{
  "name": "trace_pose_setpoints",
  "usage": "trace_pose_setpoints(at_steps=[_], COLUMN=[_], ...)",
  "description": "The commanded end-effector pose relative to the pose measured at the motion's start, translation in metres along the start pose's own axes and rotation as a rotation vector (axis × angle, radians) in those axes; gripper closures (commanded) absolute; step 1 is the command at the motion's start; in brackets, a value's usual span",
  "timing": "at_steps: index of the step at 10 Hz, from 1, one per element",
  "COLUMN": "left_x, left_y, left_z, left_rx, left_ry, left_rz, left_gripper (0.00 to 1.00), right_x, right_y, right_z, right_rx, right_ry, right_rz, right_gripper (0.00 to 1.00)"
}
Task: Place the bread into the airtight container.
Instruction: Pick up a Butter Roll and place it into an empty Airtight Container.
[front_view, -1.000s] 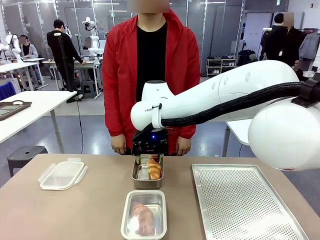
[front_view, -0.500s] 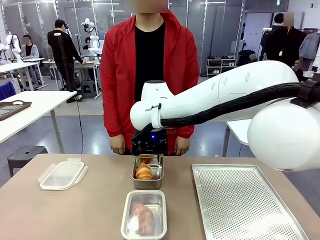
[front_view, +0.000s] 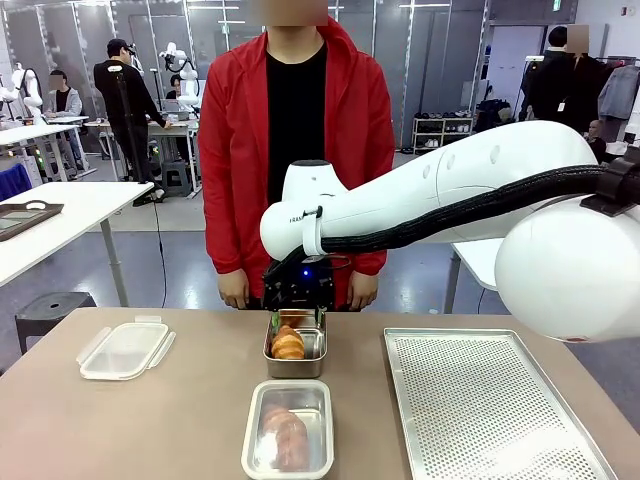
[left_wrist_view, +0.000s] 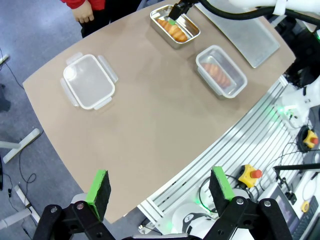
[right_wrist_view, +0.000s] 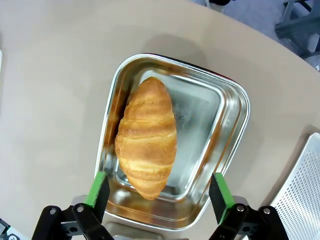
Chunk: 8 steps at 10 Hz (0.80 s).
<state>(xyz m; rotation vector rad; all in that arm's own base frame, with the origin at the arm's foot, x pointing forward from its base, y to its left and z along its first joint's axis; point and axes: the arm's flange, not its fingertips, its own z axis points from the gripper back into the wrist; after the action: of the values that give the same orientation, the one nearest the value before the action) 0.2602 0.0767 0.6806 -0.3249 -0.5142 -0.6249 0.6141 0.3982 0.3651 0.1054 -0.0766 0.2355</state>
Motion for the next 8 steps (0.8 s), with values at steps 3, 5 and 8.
trace_pose_setpoints(at_steps=[3,5,8], left_x=[0.0,0.0,0.0], left_y=[0.0,0.0,0.0], left_z=[0.001,0.001,0.001], left_rx=[-0.009,-0.009,-0.009], left_ry=[-0.004,-0.004,-0.004], left_rz=[-0.016,-0.016,-0.016], left_gripper=[0.0,0.0,0.0], right_x=[0.0,0.0,-0.046], right_y=[-0.001,0.0,-0.038], right_z=[0.0,0.0,0.077], right_rx=[0.003,0.0,0.048], right_ry=[-0.007,0.0,-0.01], right_rz=[-0.002,0.0,0.08], right_gripper=[0.0,0.0,0.0])
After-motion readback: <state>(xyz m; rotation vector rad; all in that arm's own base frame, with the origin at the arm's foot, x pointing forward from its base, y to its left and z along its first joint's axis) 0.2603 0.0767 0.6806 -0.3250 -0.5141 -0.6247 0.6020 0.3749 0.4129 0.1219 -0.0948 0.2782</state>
